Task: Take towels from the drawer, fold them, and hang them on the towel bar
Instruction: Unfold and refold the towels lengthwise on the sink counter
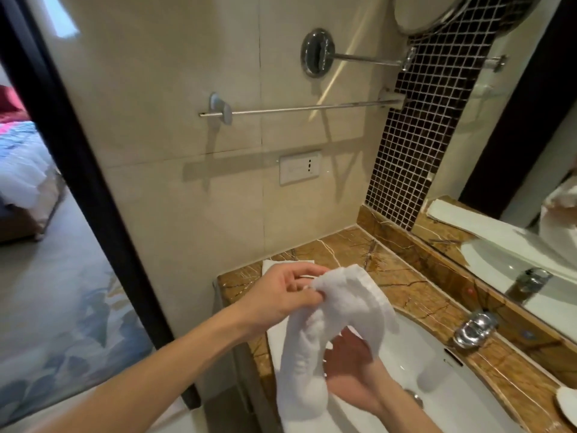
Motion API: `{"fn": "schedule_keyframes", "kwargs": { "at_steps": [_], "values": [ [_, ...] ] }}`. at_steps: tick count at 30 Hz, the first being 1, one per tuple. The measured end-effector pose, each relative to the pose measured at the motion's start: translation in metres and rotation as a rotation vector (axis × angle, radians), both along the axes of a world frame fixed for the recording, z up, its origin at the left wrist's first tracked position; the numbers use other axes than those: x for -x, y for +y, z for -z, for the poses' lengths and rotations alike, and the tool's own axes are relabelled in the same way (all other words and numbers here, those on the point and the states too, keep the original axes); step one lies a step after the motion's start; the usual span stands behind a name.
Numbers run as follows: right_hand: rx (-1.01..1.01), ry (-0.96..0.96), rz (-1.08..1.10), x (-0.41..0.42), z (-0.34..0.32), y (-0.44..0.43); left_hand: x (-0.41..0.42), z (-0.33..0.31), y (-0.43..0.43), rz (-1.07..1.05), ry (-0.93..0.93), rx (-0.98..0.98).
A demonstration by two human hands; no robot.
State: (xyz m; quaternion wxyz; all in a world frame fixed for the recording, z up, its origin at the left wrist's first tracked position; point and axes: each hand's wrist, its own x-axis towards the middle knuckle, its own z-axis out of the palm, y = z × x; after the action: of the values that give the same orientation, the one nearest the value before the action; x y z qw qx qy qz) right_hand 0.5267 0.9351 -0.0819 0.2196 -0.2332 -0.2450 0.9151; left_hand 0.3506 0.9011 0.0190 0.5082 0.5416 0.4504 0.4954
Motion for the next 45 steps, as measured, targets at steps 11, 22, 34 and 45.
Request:
{"fn": "schedule_keyframes", "kwargs": {
  "at_steps": [11, 22, 34, 45],
  "values": [
    [-0.494, -0.151, 0.116, -0.019, -0.062, 0.058, 0.015, 0.007, 0.004, -0.36, -0.068, 0.009],
    [-1.106, -0.68, 0.376, -0.007, -0.083, 0.114, 0.006, 0.006, 0.055, -0.622, 0.239, -0.166],
    [-1.121, -0.893, 0.359, 0.024, -0.002, 0.169, 0.036, 0.08, 0.107, -0.712, 0.283, -0.046],
    [-0.808, -0.694, 0.147, 0.031, 0.037, 0.197, 0.064, 0.138, 0.133, -0.589, 0.472, 0.011]
  ]
}}
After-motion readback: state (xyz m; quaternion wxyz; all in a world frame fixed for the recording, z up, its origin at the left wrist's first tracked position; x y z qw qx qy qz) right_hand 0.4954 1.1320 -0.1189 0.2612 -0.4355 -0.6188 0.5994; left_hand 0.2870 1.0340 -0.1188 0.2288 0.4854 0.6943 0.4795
